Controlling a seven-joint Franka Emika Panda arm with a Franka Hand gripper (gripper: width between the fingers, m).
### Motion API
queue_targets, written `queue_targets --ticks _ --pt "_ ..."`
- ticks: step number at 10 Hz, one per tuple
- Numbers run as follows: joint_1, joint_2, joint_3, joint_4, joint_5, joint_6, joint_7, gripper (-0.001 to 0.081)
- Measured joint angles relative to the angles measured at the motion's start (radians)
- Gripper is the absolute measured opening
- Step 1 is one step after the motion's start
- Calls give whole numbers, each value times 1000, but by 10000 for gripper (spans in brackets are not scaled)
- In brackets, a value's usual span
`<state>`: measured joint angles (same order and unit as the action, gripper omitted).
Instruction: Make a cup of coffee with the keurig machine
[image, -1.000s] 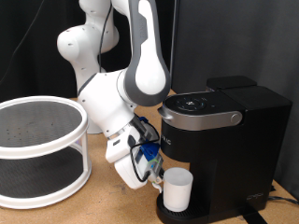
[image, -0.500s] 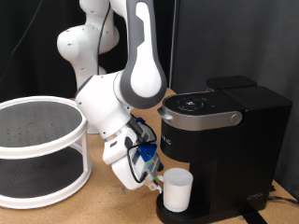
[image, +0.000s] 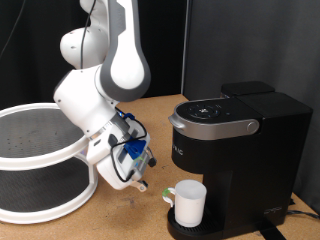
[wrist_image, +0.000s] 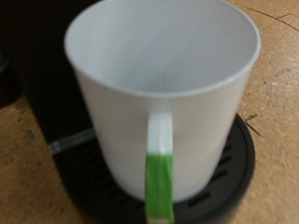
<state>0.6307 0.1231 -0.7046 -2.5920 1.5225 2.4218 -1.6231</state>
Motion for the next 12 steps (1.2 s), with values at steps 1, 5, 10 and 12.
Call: queue_targets --ticks 1,5,10,12 --pt "-12 -37 -20 -18 -59 -1 36 803" --pt "-37 -126 -43 -59 -176 4 99 803" --pt "-41 -253 -43 -60 -223 -10 111 803" --pt "-58 -340 -41 -64 -314 -21 193 803"
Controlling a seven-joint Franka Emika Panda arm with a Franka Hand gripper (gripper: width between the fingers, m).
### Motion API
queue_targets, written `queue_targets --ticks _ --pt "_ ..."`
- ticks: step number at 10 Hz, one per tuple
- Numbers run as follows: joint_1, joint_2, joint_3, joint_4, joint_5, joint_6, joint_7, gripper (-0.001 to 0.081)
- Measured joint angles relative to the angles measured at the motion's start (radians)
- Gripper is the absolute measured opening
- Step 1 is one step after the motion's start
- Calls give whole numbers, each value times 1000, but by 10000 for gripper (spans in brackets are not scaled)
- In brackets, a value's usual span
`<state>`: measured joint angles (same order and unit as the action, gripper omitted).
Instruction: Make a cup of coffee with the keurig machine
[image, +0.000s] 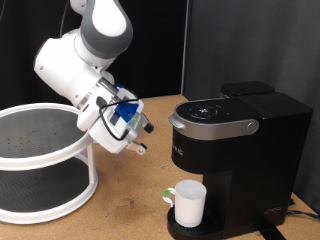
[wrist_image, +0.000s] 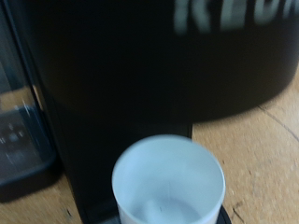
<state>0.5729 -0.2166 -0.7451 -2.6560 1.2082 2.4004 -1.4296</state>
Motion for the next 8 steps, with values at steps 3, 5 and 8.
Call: queue_targets --ticks 3,5,8 --pt "-44 -126 8 -4 -125 -45 114 803" --pt "-80 -206 22 -8 -178 -66 169 803" --pt "-137 -317 48 -8 -239 -116 279 803"
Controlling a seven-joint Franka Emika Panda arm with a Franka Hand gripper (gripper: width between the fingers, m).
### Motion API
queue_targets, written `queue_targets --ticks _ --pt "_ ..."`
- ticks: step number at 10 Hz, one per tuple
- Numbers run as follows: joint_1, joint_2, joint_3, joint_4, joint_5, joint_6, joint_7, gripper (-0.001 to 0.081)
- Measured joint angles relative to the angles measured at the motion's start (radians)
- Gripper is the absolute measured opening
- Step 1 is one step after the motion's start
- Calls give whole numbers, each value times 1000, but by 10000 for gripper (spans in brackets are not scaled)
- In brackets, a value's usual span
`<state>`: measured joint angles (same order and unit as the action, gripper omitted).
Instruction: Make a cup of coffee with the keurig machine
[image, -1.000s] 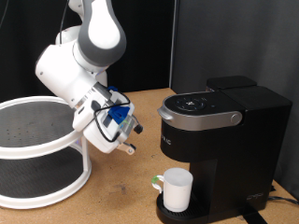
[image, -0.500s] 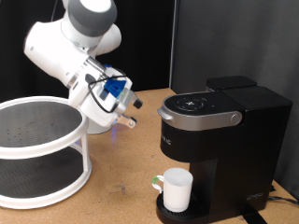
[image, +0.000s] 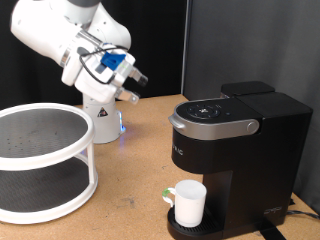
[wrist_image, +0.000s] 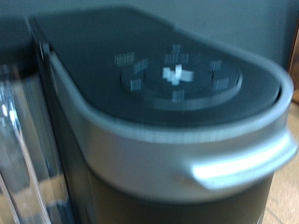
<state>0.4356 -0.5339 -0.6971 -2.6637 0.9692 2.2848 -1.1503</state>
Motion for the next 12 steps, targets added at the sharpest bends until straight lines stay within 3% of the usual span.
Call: queue_targets --ticks 2,4,7,9,11,12 --pt "-28 -66 12 -5 -7 -27 69 803" --pt "-28 -63 12 -6 -23 -38 67 803" --pt "-25 -61 37 20 -121 -90 92 803" --pt "-23 -44 98 73 -221 -114 173 803" --pt "-18 1 143 159 -345 -230 270 803" --pt "-17 59 155 210 -382 -284 299 803"
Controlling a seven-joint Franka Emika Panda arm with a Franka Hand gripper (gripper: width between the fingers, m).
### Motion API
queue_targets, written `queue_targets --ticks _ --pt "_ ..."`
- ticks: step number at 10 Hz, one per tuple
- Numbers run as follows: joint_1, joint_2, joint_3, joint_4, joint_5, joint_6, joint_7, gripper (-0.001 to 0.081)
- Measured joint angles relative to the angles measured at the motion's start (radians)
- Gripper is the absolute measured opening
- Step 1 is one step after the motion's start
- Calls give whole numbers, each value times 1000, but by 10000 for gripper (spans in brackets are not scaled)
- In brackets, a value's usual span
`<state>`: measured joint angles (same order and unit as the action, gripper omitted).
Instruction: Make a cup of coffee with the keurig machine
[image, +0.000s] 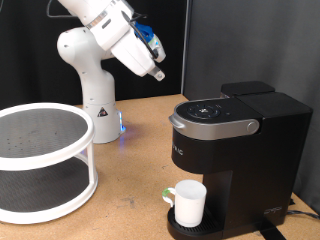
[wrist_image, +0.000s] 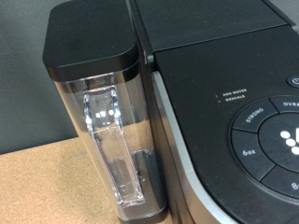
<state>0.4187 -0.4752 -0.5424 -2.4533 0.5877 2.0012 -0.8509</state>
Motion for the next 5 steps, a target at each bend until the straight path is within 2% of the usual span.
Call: queue_targets --ticks 3,5 --pt "1 -8 -3 -11 26 20 -66 803" --pt "19 -4 6 19 28 20 -77 803"
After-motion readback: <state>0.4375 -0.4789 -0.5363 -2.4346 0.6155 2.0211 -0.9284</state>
